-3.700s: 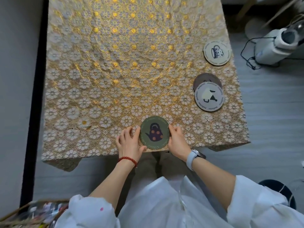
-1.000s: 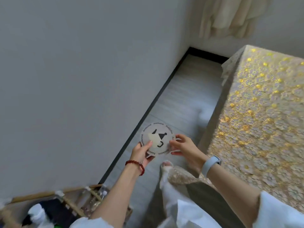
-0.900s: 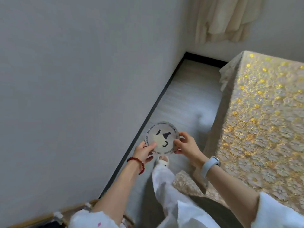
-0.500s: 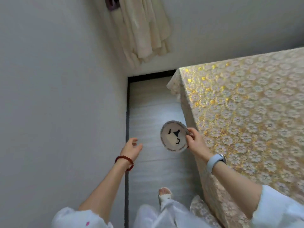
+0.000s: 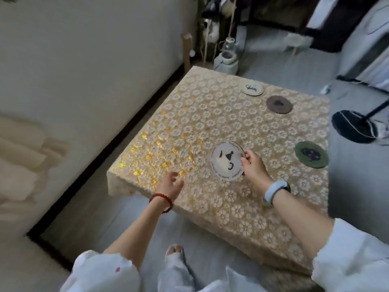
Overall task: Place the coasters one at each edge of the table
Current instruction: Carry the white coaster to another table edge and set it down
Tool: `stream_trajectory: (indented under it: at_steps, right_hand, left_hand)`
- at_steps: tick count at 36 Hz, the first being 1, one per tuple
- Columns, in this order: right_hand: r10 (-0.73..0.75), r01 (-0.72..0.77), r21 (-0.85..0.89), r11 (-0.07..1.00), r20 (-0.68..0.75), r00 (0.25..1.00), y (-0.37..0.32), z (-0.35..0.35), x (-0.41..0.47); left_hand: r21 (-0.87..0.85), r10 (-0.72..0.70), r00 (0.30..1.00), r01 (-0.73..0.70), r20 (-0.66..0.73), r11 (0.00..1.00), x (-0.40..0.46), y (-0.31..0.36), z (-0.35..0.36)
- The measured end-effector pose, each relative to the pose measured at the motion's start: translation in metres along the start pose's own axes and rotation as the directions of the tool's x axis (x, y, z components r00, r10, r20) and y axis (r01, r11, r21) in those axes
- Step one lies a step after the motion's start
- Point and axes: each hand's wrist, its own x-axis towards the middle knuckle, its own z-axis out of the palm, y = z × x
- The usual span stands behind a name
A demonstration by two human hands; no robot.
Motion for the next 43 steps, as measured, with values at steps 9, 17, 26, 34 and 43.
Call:
stream_trajectory:
  at_steps: [9,17,26,34,43]
  right_hand:
    - [0.121,-0.116,0.048,0.992,-0.123,0.985,-0.010,0.018,0.014]
    - [0.257,-0.259,0.014,0.966,0.089,0.962,0.028,0.071,0.011]
    - [0.258,-0.220,-0.190,0.957,0.204,0.944,0.061,0.104,0.009]
    - [0.106,-0.038,-0.396,0.918,0.151,0.983,0.074,0.109,0.015]
    - [0.116,-0.051,-0.412,0.910,0.133,0.984,0.079,0.105,0.020]
  left_hand:
    - [0.221,0.104,0.969,-0.155,0.225,0.963,0.065,0.005,-0.009]
    - [0.431,0.153,0.953,-0.257,0.262,0.865,0.097,-0.029,0.010]
    - [0.666,0.178,0.923,-0.370,0.340,0.648,0.097,-0.076,0.027]
    - [0.687,0.199,0.910,-0.407,0.364,0.602,0.098,-0.082,0.041]
    - [0.693,0.240,0.897,-0.439,0.371,0.572,0.094,-0.083,0.049]
